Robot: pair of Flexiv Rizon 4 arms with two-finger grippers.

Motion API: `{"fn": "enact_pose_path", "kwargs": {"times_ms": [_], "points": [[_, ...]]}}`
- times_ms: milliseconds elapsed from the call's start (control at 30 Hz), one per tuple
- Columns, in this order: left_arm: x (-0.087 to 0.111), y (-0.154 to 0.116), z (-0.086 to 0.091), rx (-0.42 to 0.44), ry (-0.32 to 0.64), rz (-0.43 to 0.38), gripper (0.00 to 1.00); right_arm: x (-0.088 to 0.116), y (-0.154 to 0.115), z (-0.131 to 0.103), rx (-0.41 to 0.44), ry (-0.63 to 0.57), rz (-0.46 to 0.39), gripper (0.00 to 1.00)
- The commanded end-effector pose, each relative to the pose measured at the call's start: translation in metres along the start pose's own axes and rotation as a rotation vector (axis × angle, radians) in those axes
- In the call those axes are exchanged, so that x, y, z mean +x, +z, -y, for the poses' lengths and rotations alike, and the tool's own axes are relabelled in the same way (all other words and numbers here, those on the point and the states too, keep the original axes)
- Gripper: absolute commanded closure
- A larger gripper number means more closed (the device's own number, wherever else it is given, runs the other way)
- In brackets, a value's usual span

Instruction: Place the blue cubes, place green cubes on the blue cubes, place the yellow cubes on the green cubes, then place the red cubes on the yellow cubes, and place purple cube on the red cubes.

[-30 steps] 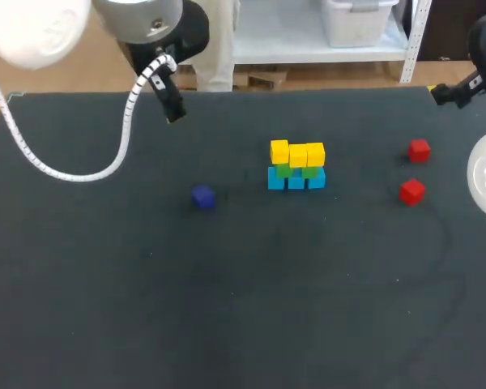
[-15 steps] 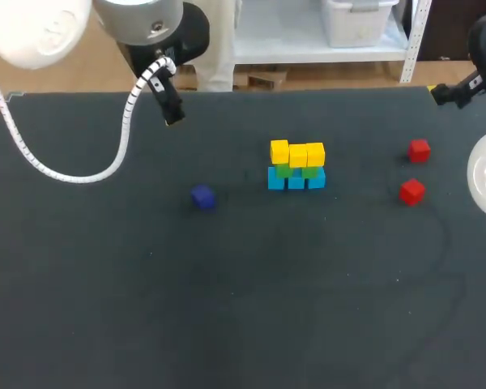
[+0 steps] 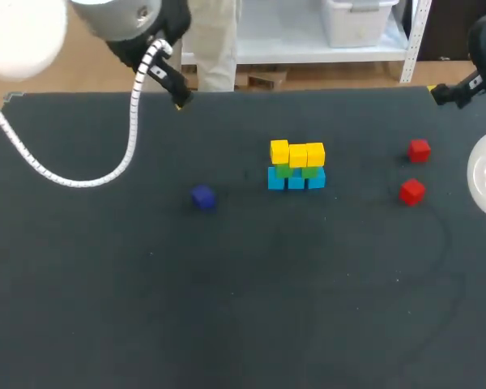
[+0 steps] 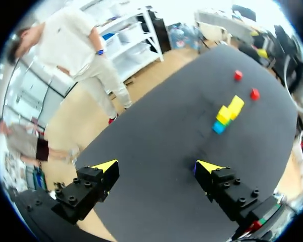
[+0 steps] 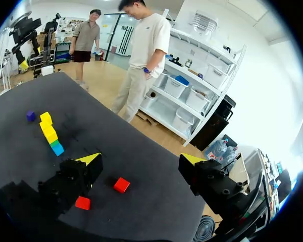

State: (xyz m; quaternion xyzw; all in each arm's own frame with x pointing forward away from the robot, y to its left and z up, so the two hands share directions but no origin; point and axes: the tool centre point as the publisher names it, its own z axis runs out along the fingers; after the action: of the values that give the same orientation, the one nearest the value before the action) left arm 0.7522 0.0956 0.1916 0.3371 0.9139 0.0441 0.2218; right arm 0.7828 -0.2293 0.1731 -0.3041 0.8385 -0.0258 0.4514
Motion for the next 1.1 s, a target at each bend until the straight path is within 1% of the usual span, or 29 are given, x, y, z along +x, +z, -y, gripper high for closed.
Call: {"fn": "enact_pose_path", "kwargs": {"times_ms": [33,200,267,433,500,533,633,1100], "points": [[0.014,0.002,-0.013,-0.027,-0.121,0.149,0.0,0.0,0.0,0.0,0.002,-0.001,-0.001,0.0],[0.018,0.001,-0.026,-0.061,-0.205,0.215,0.0,0.0,0.0,0.0,0.002,-0.001,-0.001,0.0],[0.019,0.001,-0.029,-0.057,-0.228,0.23,0.0,0.0,0.0,0.0,0.002,-0.001,-0.001,0.0],[0.017,0.002,-0.034,-0.051,-0.252,0.244,0.0,0.0,0.0,0.0,0.002,-0.001,-0.001,0.0],[0.014,0.0,-0.037,-0.053,-0.271,0.265,0.0,0.0,0.0,0.0,0.002,-0.001,-0.001,0.0],[0.013,-0.001,-0.038,-0.054,-0.269,0.266,0.0,0.0,0.0,0.0,0.002,-0.001,-0.001,0.0],[0.011,-0.004,-0.04,-0.007,-0.281,0.283,0.0,0.0,0.0,0.0,0.002,-0.001,-0.001,0.0],[0.011,-0.004,-0.04,-0.007,-0.281,0.283,0.0,0.0,0.0,0.0,0.002,-0.001,-0.001,0.0]]}}
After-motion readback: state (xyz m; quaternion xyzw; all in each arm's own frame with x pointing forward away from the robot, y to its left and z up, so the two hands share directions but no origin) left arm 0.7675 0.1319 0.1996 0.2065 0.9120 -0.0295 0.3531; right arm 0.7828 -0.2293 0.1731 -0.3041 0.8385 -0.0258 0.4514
